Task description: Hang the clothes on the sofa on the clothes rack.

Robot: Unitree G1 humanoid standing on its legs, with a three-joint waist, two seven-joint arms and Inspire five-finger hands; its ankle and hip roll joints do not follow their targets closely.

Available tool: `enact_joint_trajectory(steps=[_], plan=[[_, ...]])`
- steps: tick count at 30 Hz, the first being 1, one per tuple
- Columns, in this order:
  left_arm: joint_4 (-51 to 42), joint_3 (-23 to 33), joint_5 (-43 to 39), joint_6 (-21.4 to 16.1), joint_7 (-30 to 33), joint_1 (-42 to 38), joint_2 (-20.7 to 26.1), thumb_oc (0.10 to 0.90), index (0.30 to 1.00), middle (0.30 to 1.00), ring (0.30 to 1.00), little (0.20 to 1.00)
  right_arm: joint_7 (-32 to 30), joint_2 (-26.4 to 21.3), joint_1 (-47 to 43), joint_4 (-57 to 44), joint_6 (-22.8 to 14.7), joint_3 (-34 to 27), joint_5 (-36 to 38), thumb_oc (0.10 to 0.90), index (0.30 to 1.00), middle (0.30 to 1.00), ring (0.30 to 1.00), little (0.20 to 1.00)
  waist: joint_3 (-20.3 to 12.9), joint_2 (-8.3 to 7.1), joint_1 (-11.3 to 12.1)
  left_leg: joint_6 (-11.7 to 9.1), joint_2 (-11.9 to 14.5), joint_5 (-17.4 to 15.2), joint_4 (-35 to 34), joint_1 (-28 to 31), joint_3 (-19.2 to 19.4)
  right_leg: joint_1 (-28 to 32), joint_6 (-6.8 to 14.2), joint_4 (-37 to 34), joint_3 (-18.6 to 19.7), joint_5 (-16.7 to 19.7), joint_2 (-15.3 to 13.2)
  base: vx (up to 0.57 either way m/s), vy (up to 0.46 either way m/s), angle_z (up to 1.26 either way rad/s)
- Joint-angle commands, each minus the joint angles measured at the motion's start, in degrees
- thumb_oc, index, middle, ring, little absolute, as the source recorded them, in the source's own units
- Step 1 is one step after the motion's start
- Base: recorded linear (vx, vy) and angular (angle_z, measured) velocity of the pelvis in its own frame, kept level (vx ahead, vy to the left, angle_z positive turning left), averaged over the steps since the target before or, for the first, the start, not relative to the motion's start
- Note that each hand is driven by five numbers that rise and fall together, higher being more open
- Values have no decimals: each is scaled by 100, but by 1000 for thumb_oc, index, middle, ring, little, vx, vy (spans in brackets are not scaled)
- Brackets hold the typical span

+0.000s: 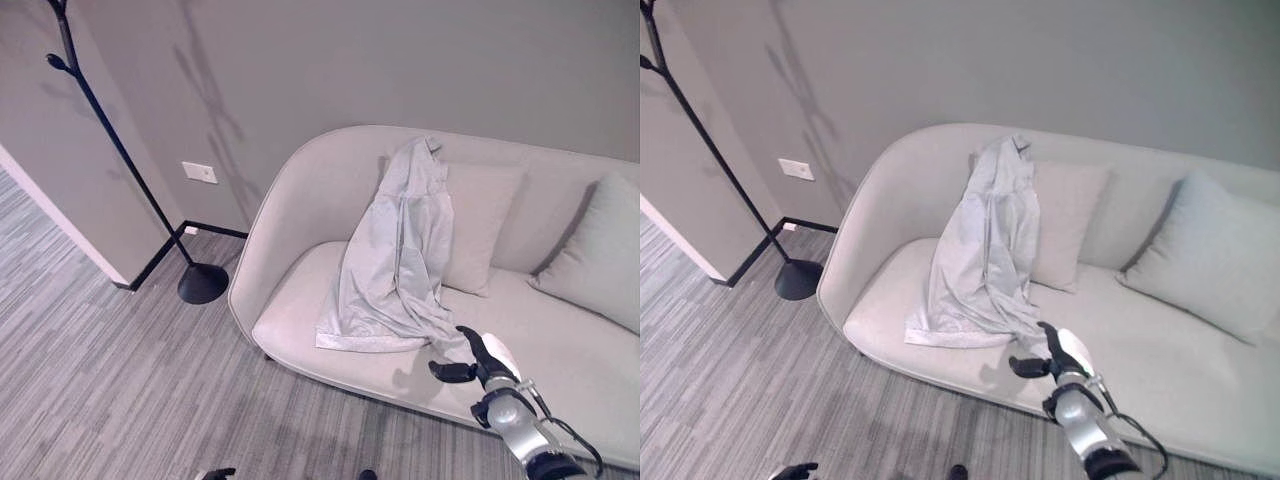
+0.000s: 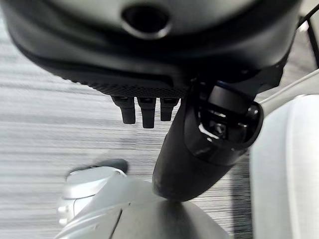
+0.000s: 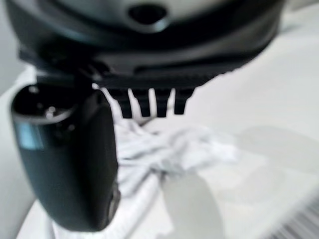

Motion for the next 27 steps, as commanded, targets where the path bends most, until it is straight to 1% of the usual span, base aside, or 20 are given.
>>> enact_joint_trajectory(steps=[1, 2, 3, 4, 5, 8, 9, 12, 13, 14, 15, 16, 17, 18, 19, 20, 21, 23, 25, 27], plan=[[0, -413, -254, -248, 108, -141, -442, 800, 900, 900, 900, 900, -455, -326, -885, 359, -416, -49, 124, 800, 900, 900, 900, 900, 184, 58, 34, 202, -93, 254, -1509, -37, 23, 35, 657, 32, 101, -674, -446, 49, -8, 32], [0, -411, -254, -248, 108, -142, -442, 800, 900, 900, 900, 900, -456, -325, -889, 363, -418, -46, 125, 800, 900, 900, 900, 900, 183, 58, 30, 203, -94, 253, -1507, -41, 21, 33, 657, 32, 99, -674, -447, 58, 53, 34], [-55, -522, -391, -307, 151, -76, -432, 800, 900, 900, 900, 900, -474, -287, -1228, 787, -430, 142, 309, 800, 900, 900, 900, 900, 268, 198, 157, 218, -263, 509, -2035, -423, -5, -31, 681, 32, 44, -692, -424, 106, 77, 27], [-13, -511, -385, -299, 135, -19, -467, 800, 900, 900, 900, 900, -492, -212, -1349, 1003, -427, 200, 349, 800, 900, 900, 900, 900, 227, 260, 167, 228, -213, 604, -2455, -356, 22, -66, 689, 32, 79, -716, -379, 109, 112, 9], [33, -580, -362, -309, 184, 40, -483, 800, 900, 900, 900, 900, -580, -111, -1463, 1239, -427, 246, 384, 800, 900, 900, 900, 900, 278, 341, 178, 222, -204, 769, -2596, -469, 40, -137, 684, 32, 74, -740, -343, 38, 102, 1], [86, -808, -369, -344, 237, -19, -516, 800, 900, 900, 900, 900, -705, 78, -2171, 1942, -407, 598, 453, 800, 900, 900, 900, 900, 411, 474, 264, 219, -277, 1006, -3012, -646, -7, -656, 691, 32, 106, -637, -338, -74, 118, -11], [80, -848, -465, -379, 243, -72, -509, 800, 900, 900, 900, 900, -749, 122, -2363, 2150, -371, 697, 464, 800, 900, 900, 900, 900, 454, 524, 288, 216, -298, 1065, -3098, -798, 36, -906, 724, 32, 88, -558, -365, -90, 132, -24], [13, -980, -608, -505, 368, -155, -452, 800, 900, 900, 900, 900, -805, 230, -2836, 2629, -305, 856, 525, 800, 900, 900, 900, 900, 559, 590, 377, 226, -352, 1127, -3107, -1136, 98, -1345, 768, 32, 170, -387, -416, -59, 101, -12], [14, -979, -608, -506, 367, -157, -452, 800, 900, 900, 900, 900, -805, 231, -2839, 2632, -307, 857, 525, 800, 900, 900, 900, 900, 555, 589, 377, 226, -352, 1128, -3107, -1142, 99, -1351, 768, 32, 170, -386, -416, -38, 97, 5], [-145, -1206, -685, -582, 422, -289, -414, 800, 900, 900, 900, 900, -812, 272, -3176, 2893, -237, 1106, 451, 800, 900, 900, 900, 900, 715, 621, 449, 217, -368, 1186, -3107, -1358, 142, -1536, 807, 32, 217, -318, -469, -48, 96, 12], [-263, -1386, -611, -619, 474, -340, -411, 800, 900, 900, 900, 900, -843, 289, -3332, 3043, -188, 1220, 366, 800, 900, 900, 900, 900, 795, 642, 477, 218, -393, 1211, -3107, -1460, 132, -1630, 822, 32, 234, -278, -491, -56, 121, 16], [-404, -1546, -563, -651, 518, -401, -394, 800, 900, 900, 900, 900, -855, 305, -3448, 3158, -161, 1294, 291, 800, 900, 900, 900, 900, 875, 665, 502, 210, -398, 1235, -3107, -1564, 129, -1721, 839, 32, 248, -253, -524, -18, 55, 8], [-405, -1546, -563, -650, 518, -402, -394, 800, 900, 900, 900, 900, -855, 305, -3450, 3161, -163, 1295, 292, 800, 900, 900, 900, 900, 873, 664, 503, 210, -398, 1236, -3107, -1568, 129, -1725, 839, 32, 248, -252, -524, -29, 65, -1], [-735, -1822, -526, -691, 520, -504, -350, 800, 900, 900, 900, 900, -851, 293, -3646, 3376, -109, 1361, 278, 800, 900, 900, 900, 900, 994, 701, 572, 194, -447, 1286, -3107, -1759, 124, -1875, 876, 32, 241, -202, -585, -21, 40, -2], [-737, -1823, -526, -689, 519, -505, -350, 800, 900, 900, 900, 900, -851, 293, -3647, 3377, -110, 1361, 278, 800, 900, 900, 900, 900, 990, 700, 573, 194, -447, 1287, -3107, -1765, 125, -1880, 876, 32, 241, -201, -585, -48, 60, 0], [-1014, -1998, -561, -704, 533, -681, -279, 800, 900, 900, 900, 900, -790, 343, -3782, 3614, -51, 1483, 276, 800, 900, 900, 900, 900, 1103, 738, 632, 179, -490, 1326, -3107, -1961, 89, -2041, 908, 32, 210, -158, -643, -30, 34, 3], [-1124, -2064, -567, -699, 526, -767, -244, 800, 900, 900, 900, 900, -732, 340, -3853, 3683, -34, 1550, 272, 400, 300, 300, 300, 300, 1143, 748, 649, 171, -501, 1347, -3107, -2053, 66, -2113, 921, 32, 210, -142, -664, -30, 34, -5], [-1217, -2121, -528, -695, 534, -844, -210, 800, 900, 900, 900, 900, -617, 337, -3890, 3737, -5, 1651, 219, 400, 300, 300, 300, 300, 1178, 749, 675, 163, -524, 1357, -3107, -2128, 47, -2174, 938, 32, 212, -120, -677, -15, 7, -9], [-1401, -2302, -345, -659, 502, -959, -141, 800, 900, 900, 900, 900, -470, 435, -3873, 3829, 22, 1814, 104, 400, 300, 300, 300, 300, 1231, 739, 702, 169, -563, 1375, -3107, -2260, 37, -2275, 951, 32, 205, -112, -693, -6, 2, -3], [-1409, -2350, -264, -644, 519, -962, -145, 800, 900, 900, 900, 900, -472, 502, -3830, 3837, 29, 1845, 58, 400, 300, 300, 300, 300, 1245, 734, 706, 178, -579, 1375, -3107, -2281, 36, -2294, 951, 32, 203, -108, -699, 0, 0, 0]])
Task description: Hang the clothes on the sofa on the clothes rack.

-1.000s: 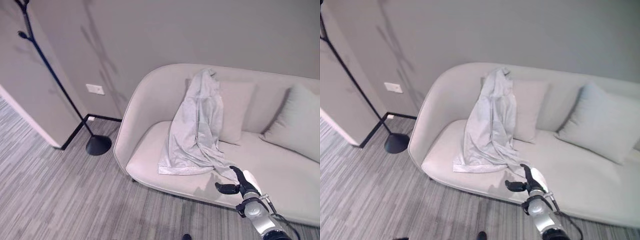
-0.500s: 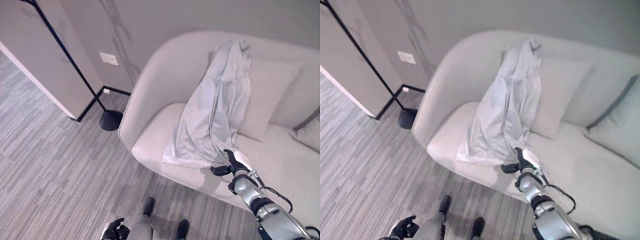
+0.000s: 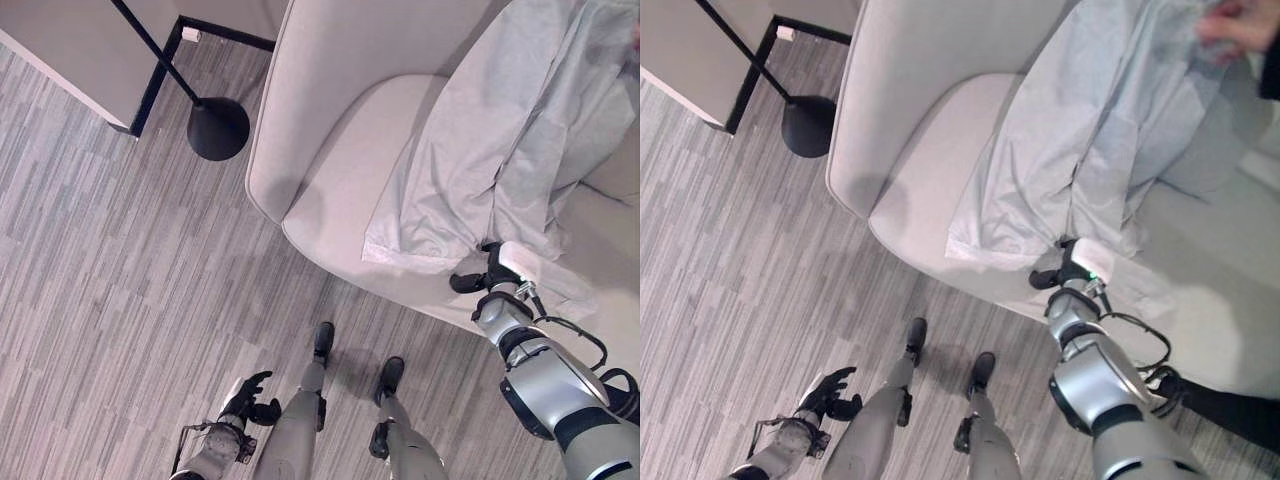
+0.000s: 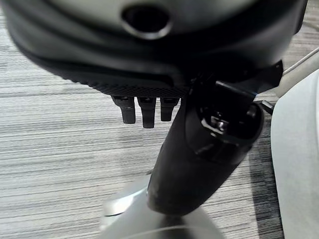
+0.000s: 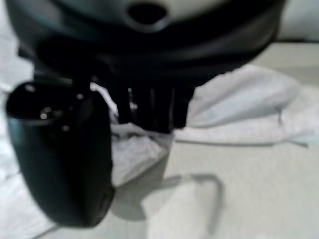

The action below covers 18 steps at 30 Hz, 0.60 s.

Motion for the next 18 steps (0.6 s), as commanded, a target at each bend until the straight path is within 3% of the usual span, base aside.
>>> enact_joint_trajectory(steps=[1, 8, 10, 15, 18], plan=[[-30, -539, 394, -102, -75, 4, -417, 800, 900, 900, 900, 900, 746, 294, 145, 36, -105, 324, -334, 400, 300, 300, 300, 300, -7, 60, 344, -176, 212, -471, 10, 236, -40, 41, 343, 33, 224, -287, -472, 0, 0, 0], [614, -61, 329, 19, 193, -64, -525, 800, 900, 900, 900, 900, 598, 903, 816, -148, -66, 53, -86, 400, 300, 300, 300, 300, -101, -125, 150, -131, 210, -575, 10, 481, -15, 238, 336, 33, 252, -332, -463, 26, -23, 6], [893, 146, 366, 79, 250, -82, -590, 800, 900, 900, 900, 900, 538, 1061, 1261, -534, -170, -79, 129, 800, 900, 900, 900, 900, -182, -253, 0, -108, 252, -664, 10, 717, 77, 408, 319, 33, 315, -367, -421, 63, -44, 10], [1245, 637, 771, 265, 192, 173, -725, 800, 900, 900, 900, 900, 648, 1058, 2871, -2589, -416, -96, -386, 800, 900, 900, 900, 900, -513, -573, -468, -49, 458, -939, 10, 1544, 380, 1038, 269, 33, 482, -568, -302, 102, -68, -22], [1271, 747, 951, 299, 88, 335, -746, 800, 900, 900, 900, 900, 899, 787, 3566, -3544, -457, -180, -674, 800, 900, 900, 900, 900, -708, -611, -656, -40, 518, -1018, 10, 1869, 466, 1284, 263, 33, 539, -641, -268, 68, -28, -22]])
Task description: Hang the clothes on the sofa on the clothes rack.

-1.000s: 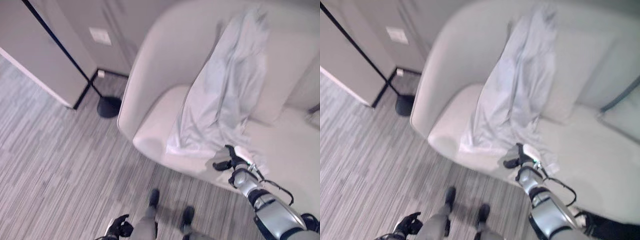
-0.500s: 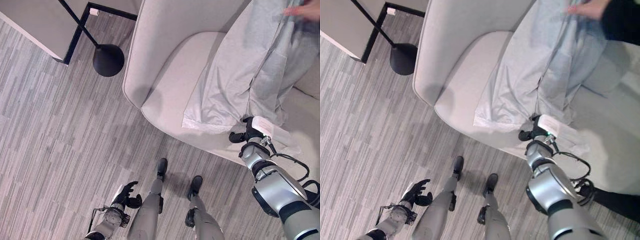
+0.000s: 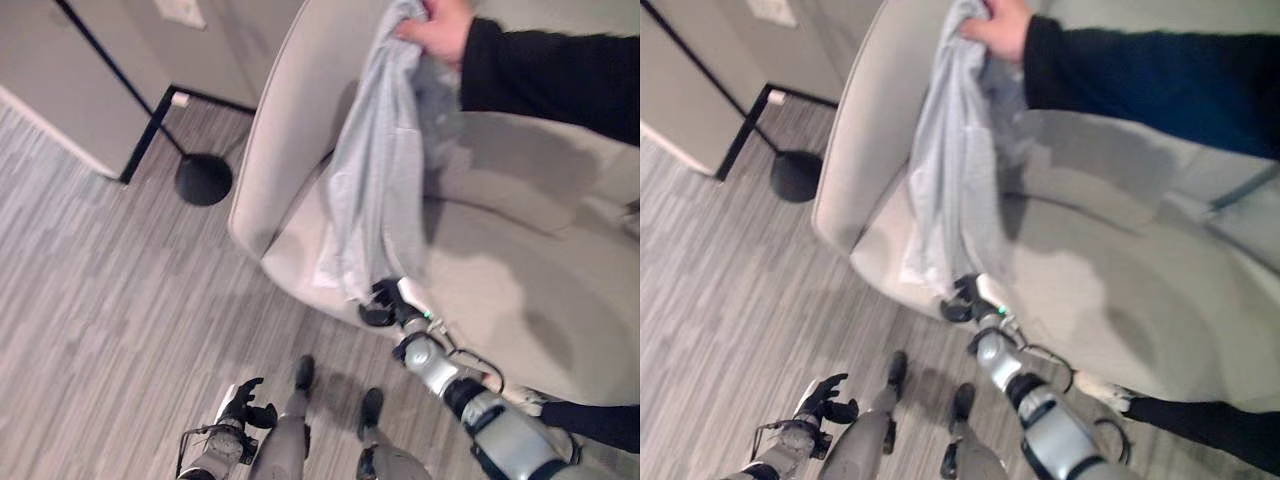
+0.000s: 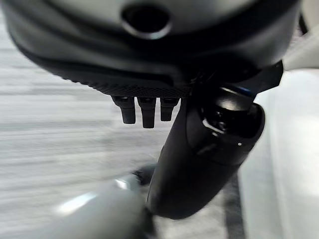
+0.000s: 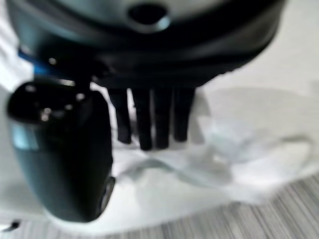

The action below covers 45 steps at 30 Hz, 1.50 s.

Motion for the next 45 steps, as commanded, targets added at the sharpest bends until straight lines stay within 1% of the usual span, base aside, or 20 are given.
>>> enact_joint_trajectory(steps=[1, 3, 4, 5, 6, 7, 8, 10, 12, 21, 25, 27, 30, 33, 37, 40, 41, 42, 44, 45], plan=[[446, -131, 421, 37, -84, 267, -443, 800, 900, 900, 900, 900, 257, -637, 537, -344, -9, -88, -440, 800, 900, 900, 900, 900, -254, 217, -125, -190, 376, -765, 12, 425, 167, -64, 347, 32, 175, -409, -373, 95, -19, -12], [447, -84, 540, 56, -188, 341, -439, 800, 900, 900, 900, 900, 431, -817, 937, -960, -61, -154, -608, 800, 900, 900, 900, 900, -389, 217, -192, -192, 414, -814, 12, 634, 230, 100, 344, 32, 206, -455, -356, 68, -11, -17], [444, -90, 541, 56, -189, 354, -442, 800, 900, 900, 900, 900, 443, -832, 963, -991, -49, -161, -611, 800, 900, 900, 900, 900, -385, 221, -185, -192, 415, -819, 12, 652, 235, 116, 344, 32, 210, -459, -355, 76, -17, -23], [437, -70, 642, 61, -235, 404, -440, 800, 900, 900, 900, 900, 560, -949, 1203, -1364, -94, -204, -757, 800, 900, 900, 900, 900, -504, 225, -232, -194, 445, -860, 12, 807, 273, 245, 335, 32, 237, -501, -343, 39, -12, -30], [433, -76, 644, 62, -234, 416, -443, 800, 900, 900, 900, 900, 571, -963, 1226, -1392, -83, -212, -759, 800, 900, 900, 900, 900, -501, 228, -224, -195, 447, -865, 12, 824, 278, 260, 335, 32, 241, -503, -342, 61, -33, -28], [429, -27, 685, 50, -280, 444, -436, 800, 900, 900, 900, 900, 656, -1074, 1342, -1685, -129, -220, -922, 800, 900, 900, 900, 900, -596, 234, -258, -204, 474, -885, 12, 931, 303, 343, 332, 32, 269, -527, -327, 24, -21, -21], [427, -30, 687, 50, -280, 451, -439, 800, 900, 900, 900, 900, 668, -1087, 1360, -1711, -118, -227, -924, 800, 900, 900, 900, 900, -590, 237, -251, -204, 476, -889, 12, 947, 308, 357, 332, 32, 274, -529, -325, 47, -42, -19], [426, 34, 758, 42, -349, 510, -426, 800, 900, 900, 900, 900, 767, -1265, 1502, -2142, -209, -212, -1191, 800, 900, 900, 900, 900, -713, 255, -256, -211, 507, -921, 12, 1111, 335, 513, 313, 35, 294, -584, -297, 49, -29, -16], [439, 62, 794, 44, -393, 549, -442, 800, 900, 900, 900, 900, 803, -1312, 1506, -2174, -239, -205, -1272, 800, 900, 900, 900, 900, -785, 266, -243, -216, 516, -931, 12, 1183, 346, 595, 296, 34, 304, -616, -275, 36, -18, -3], [621, 190, 770, 66, -405, 724, -528, 800, 900, 900, 900, 900, 680, -1095, 1494, -1907, -212, -262, -1109, 800, 900, 900, 900, 900, -884, 306, -189, -225, 550, -909, 12, 1257, 277, 745, 235, 32, 260, -684, -209, 2, 0, 0], [644, 171, 751, 77, -394, 816, -560, 800, 900, 900, 900, 900, 667, -934, 1552, -1702, -224, -338, -723, 800, 900, 900, 900, 900, -891, 330, -150, -229, 548, -902, 12, 1238, 217, 778, 217, 32, 206, -702, -191, 20, 9, 11], [687, 185, 735, 100, -413, 835, -564, 800, 900, 900, 900, 900, 660, -914, 1526, -1661, -233, -335, -668, 800, 900, 900, 900, 900, -891, 328, -130, -230, 546, -906, 12, 1242, 179, 793, 215, 32, 185, -713, -183, 25, 12, 13], [657, 177, 727, 97, -422, 837, -553, 800, 900, 900, 900, 900, 612, -952, 1367, -1505, -225, -275, -743, 800, 900, 900, 900, 900, -875, 329, -93, -229, 540, -901, 12, 1223, 148, 797, 215, 32, 147, -720, -182, 6, 6, 2], [510, -23, 800, 79, -436, 822, -515, 800, 900, 900, 900, 900, 463, -1003, 765, -1083, -178, -193, -801, 800, 900, 900, 900, 900, -831, 322, 18, -219, 524, -886, 12, 1159, 85, 762, 229, 32, 82, -707, -189, 5, 17, 2], [419, -300, 882, 91, -496, 793, -467, 800, 900, 900, 900, 900, 397, -956, 64, -786, -159, -172, -493, 800, 900, 900, 900, 900, -792, 263, 191, -192, 468, -880, 12, 1054, 0, 725, 247, 32, -12, -699, -220, 17, 36, 15], [373, -370, 848, 88, -502, 793, -434, 800, 900, 900, 900, 900, 257, -999, -415, -524, -129, -127, -472, 800, 900, 900, 900, 900, -753, 240, 321, -170, 417, -876, 12, 981, -72, 716, 262, 32, -81, -696, -251, 11, 44, 17], [374, -366, 846, 89, -503, 785, -433, 800, 900, 900, 900, 900, 253, -995, -429, -510, -134, -124, -471, 800, 900, 900, 900, 900, -747, 239, 316, -169, 415, -875, 12, 979, -76, 716, 263, 32, -84, -696, -253, -18, 58, 19], [304, -408, 803, 85, -489, 738, -393, 800, 900, 900, 900, 900, 182, -1015, -737, -381, -138, -91, -444, 800, 900, 900, 900, 900, -690, 225, 412, -152, 366, -853, 12, 887, -145, 685, 274, 32, -133, -681, -278, -36, 62, 27], [330, -454, 676, 105, -469, 646, -342, 800, 900, 900, 900, 900, 153, -838, -1127, -101, -84, -54, -159, 800, 900, 900, 900, 900, -591, 205, 556, -124, 291, -798, 12, 732, -258, 617, 288, 32, -228, -646, -320, -53, 85, 32], [333, -449, 674, 104, -470, 638, -340, 800, 900, 900, 900, 900, 150, -830, -1143, -85, -90, -51, -155, 800, 900, 900, 900, 900, -591, 200, 546, -122, 287, -794, 12, 722, -265, 610, 289, 32, -235, -646, -322, -59, 74, 24]])
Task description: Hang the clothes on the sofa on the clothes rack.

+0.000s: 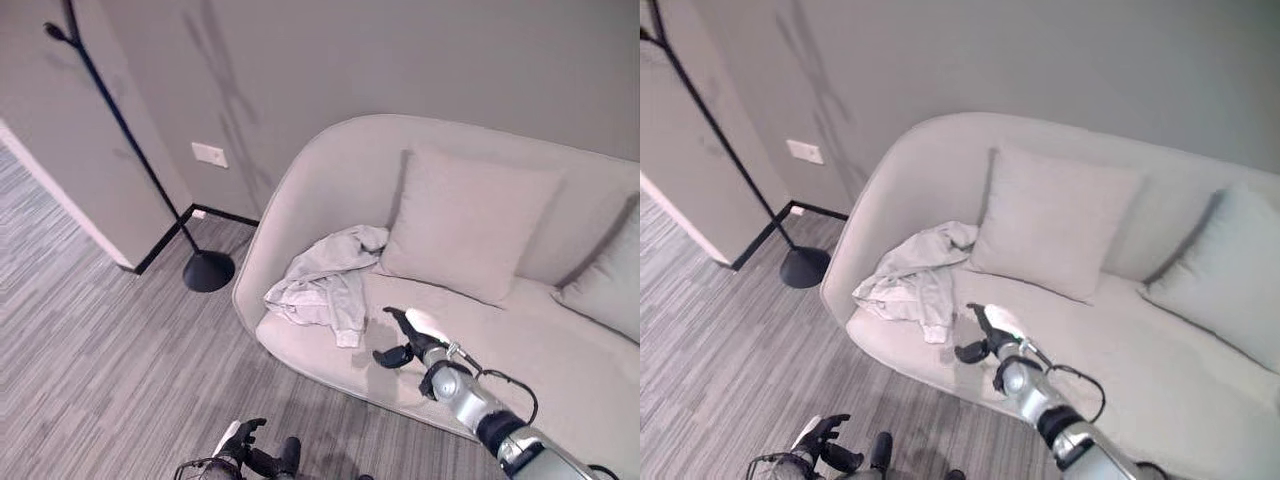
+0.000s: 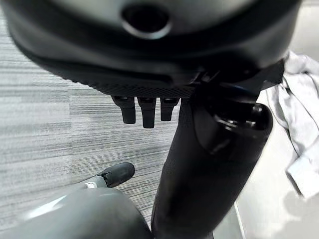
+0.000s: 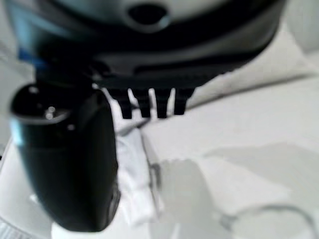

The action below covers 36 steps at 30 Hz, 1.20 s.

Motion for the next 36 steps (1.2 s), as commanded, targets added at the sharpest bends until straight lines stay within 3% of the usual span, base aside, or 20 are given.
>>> enact_joint_trajectory(steps=[1, 10, 12, 13, 19, 20, 23, 32, 36], plan=[[631, -560, -61, 31, 31, -51, -227, 800, 900, 900, 900, 900, -374, 325, -870, 169, -126, 16, 477, 800, 900, 900, 900, 900, 369, -164, 310, -83, 169, -653, 17, 100, -71, -83, 368, 71, -53, -474, -456, -49, 54, 22], [537, -1031, -397, 65, 244, -388, -169, 800, 900, 900, 900, 900, -784, 1124, -2026, 2262, 245, -195, 1286, 800, 900, 900, 900, 900, 742, -203, 788, -31, -74, -517, 55, -409, -448, -293, 395, 74, -436, -392, -583, -42, 59, 26], [479, -1218, -455, 64, 272, -460, -142, 800, 900, 900, 900, 900, -996, 1104, -2340, 2835, 329, -480, 1649, 800, 900, 900, 900, 900, 810, -173, 947, -24, -169, -496, 75, -534, -579, -318, 412, 79, -575, -379, -623, -35, 109, 43], [425, -1454, -490, 83, 334, -632, -81, 800, 900, 900, 900, 900, -1317, 930, -2868, 3487, 435, -935, 2254, 800, 900, 900, 900, 900, 926, -107, 1188, -26, -299, -455, 111, -734, -761, -376, 440, 105, -794, -367, -697, -45, 111, 53], [436, -1650, -457, 88, 493, -888, -48, 800, 900, 900, 900, 900, -2009, 569, -3278, 3858, 419, -1501, 2882, 800, 900, 900, 900, 900, 1048, -73, 1429, -105, -408, -533, 100, -866, -981, -381, 468, 165, -1009, -530, -760, 38, 34, 49], [429, -1648, -463, 84, 608, -951, -67, 800, 900, 900, 900, 900, -2429, 419, -3216, 3772, 407, -1668, 2960, 800, 900, 900, 900, 900, 1099, -51, 1481, -108, -472, -511, 109, -922, -1032, -404, 485, 221, -1101, -533, -810, 9, 45, 38], [566, -1616, -406, 107, 791, -1036, -93, 800, 900, 900, 900, 900, -2866, 387, -3200, 3616, 364, -1821, 3109, 800, 900, 900, 900, 900, 1139, -67, 1510, -108, -544, -516, 151, -987, -1081, -440, 498, 323, -1182, -570, -880, 19, 102, 23], [736, -1594, -432, 140, 930, -1257, 23, 800, 900, 900, 900, 900, -2487, 715, -3455, 3832, 493, -1636, 3401, 800, 900, 900, 900, 900, 1414, -149, 1634, -94, -678, -514, 321, -1157, -1162, -610, 506, 672, -1355, -640, -1030, -7, 42, 15], [618, -1730, -509, 119, 924, -1343, 21, 800, 900, 900, 900, 900, -2323, 989, -3396, 4118, 710, -1403, 3123, 800, 900, 900, 900, 900, 1575, -155, 1760, -113, -750, -483, 402, -1305, -1263, -649, 486, 748, -1502, -685, -1054, -3, 1, 16]])
